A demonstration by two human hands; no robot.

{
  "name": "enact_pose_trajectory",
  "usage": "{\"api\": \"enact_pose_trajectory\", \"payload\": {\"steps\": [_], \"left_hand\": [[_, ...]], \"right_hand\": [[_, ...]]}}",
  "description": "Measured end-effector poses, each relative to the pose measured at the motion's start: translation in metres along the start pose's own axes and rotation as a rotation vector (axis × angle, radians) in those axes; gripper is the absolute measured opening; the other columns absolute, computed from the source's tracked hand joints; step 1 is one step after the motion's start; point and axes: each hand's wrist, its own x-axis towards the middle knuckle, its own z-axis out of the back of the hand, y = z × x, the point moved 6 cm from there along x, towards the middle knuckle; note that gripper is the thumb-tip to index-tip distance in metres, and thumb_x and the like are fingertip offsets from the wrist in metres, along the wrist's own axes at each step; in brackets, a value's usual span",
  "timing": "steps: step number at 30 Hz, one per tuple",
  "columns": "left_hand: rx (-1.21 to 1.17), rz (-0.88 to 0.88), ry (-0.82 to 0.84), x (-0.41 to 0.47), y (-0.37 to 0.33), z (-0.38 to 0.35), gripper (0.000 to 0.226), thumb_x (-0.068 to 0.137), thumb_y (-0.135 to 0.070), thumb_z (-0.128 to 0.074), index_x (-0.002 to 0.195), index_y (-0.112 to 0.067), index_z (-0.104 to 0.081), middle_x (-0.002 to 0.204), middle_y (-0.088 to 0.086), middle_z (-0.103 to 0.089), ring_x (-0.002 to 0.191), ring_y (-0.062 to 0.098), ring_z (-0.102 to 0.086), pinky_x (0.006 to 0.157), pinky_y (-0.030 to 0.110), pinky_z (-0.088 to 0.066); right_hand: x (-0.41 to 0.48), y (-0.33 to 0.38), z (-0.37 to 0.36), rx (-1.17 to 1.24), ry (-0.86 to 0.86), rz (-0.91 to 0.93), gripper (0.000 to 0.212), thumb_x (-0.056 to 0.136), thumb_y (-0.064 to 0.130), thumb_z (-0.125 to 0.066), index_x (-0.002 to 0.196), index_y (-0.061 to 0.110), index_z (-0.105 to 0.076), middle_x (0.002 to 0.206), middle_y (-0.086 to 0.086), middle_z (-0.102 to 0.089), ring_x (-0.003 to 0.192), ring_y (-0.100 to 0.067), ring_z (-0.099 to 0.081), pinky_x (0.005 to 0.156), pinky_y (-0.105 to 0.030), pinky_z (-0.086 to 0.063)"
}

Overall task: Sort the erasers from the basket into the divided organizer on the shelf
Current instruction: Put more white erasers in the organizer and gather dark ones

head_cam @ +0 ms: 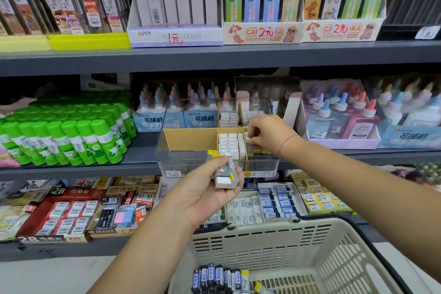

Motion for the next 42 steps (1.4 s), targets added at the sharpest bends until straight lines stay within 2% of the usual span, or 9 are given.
{"api": "enact_pose_trajectory", "payload": {"steps": [9,14,17,20,25,29,32,36,42], "left_hand": [[0.026,-0.036,0.028,0.000,0.005,-0.007,0.023,0.067,-0.001,-0.067,0.089,0.005,-0.065,0.085,0.021,-0.068,0.075,0.025,-0.067,0.071,0.036,-0.056],[0.058,-0.064,0.021,0.002,0.005,-0.003,0.033,0.065,-0.003,-0.068,0.098,0.003,-0.065,0.086,0.018,-0.070,0.073,0.023,-0.069,0.071,0.033,-0.057],[0.075,-0.086,0.004,0.005,0.006,-0.002,0.040,0.066,-0.004,-0.069,0.106,0.003,-0.064,0.086,0.018,-0.071,0.071,0.022,-0.071,0.069,0.032,-0.058],[0.143,-0.160,-0.018,0.008,0.006,-0.003,0.034,0.075,-0.002,-0.068,0.109,-0.001,-0.065,0.087,0.015,-0.073,0.076,0.021,-0.071,0.070,0.030,-0.058],[0.319,-0.299,-0.048,0.008,0.005,-0.008,0.032,0.080,-0.003,-0.069,0.112,-0.008,-0.065,0.096,0.009,-0.073,0.081,0.017,-0.068,0.070,0.029,-0.056],[0.267,-0.256,-0.009,0.007,0.009,-0.008,0.032,0.083,-0.010,-0.068,0.114,-0.006,-0.064,0.103,0.013,-0.072,0.087,0.021,-0.069,0.065,0.029,-0.059],[0.147,-0.218,0.005,0.006,0.005,-0.010,0.021,0.085,-0.011,-0.064,0.103,0.000,-0.062,0.095,0.018,-0.072,0.081,0.023,-0.070,0.072,0.033,-0.060],[0.064,-0.187,-0.054,0.008,-0.002,-0.003,0.020,0.087,-0.016,-0.064,0.092,0.002,-0.058,0.074,0.013,-0.064,0.066,0.020,-0.064,0.058,0.028,-0.060],[0.080,-0.126,-0.057,0.009,-0.001,0.000,0.025,0.084,-0.024,-0.067,0.096,-0.004,-0.057,0.073,0.010,-0.059,0.062,0.017,-0.058,0.052,0.025,-0.056]], "right_hand": [[-0.003,-0.006,-0.001,-0.023,-0.011,-0.045,0.018,0.088,0.020,-0.064,0.105,0.015,-0.062,0.087,0.002,-0.059,0.088,-0.019,-0.059,0.082,-0.028,-0.048],[-0.015,-0.016,0.011,0.135,-0.050,-0.124,0.029,0.090,0.015,-0.061,0.119,0.018,-0.057,0.080,0.001,-0.066,0.075,-0.015,-0.064,0.081,-0.030,-0.052],[-0.035,-0.010,0.024,0.468,-0.036,-0.176,0.022,0.090,0.018,-0.063,0.111,0.013,-0.060,0.076,-0.005,-0.068,0.065,-0.015,-0.067,0.070,-0.033,-0.057],[-0.059,0.014,0.024,0.807,0.138,-0.196,0.021,0.090,0.028,-0.062,0.098,0.010,-0.066,0.073,-0.004,-0.066,0.058,-0.010,-0.059,0.054,-0.024,-0.048],[-0.069,0.031,0.011,0.902,0.323,-0.168,0.031,0.075,0.024,-0.074,0.092,-0.001,-0.069,0.074,-0.010,-0.060,0.054,-0.006,-0.049,0.050,-0.018,-0.040],[-0.071,0.024,0.009,0.998,0.379,-0.190,0.035,0.062,0.020,-0.076,0.091,0.001,-0.070,0.085,-0.016,-0.064,0.074,-0.018,-0.056,0.070,-0.027,-0.046],[-0.063,0.007,0.022,1.096,0.278,-0.234,0.016,0.074,0.014,-0.071,0.088,0.007,-0.071,0.073,-0.004,-0.067,0.061,-0.008,-0.057,0.056,-0.016,-0.048],[-0.041,-0.032,0.048,0.764,-0.021,-0.282,0.006,0.088,0.004,-0.064,0.084,0.008,-0.066,0.067,-0.008,-0.065,0.052,-0.006,-0.061,0.052,-0.014,-0.051],[-0.017,-0.028,0.020,0.041,-0.018,-0.055,0.014,0.082,0.019,-0.073,0.095,0.016,-0.069,0.087,0.006,-0.060,0.079,-0.009,-0.055,0.074,-0.020,-0.043]]}}
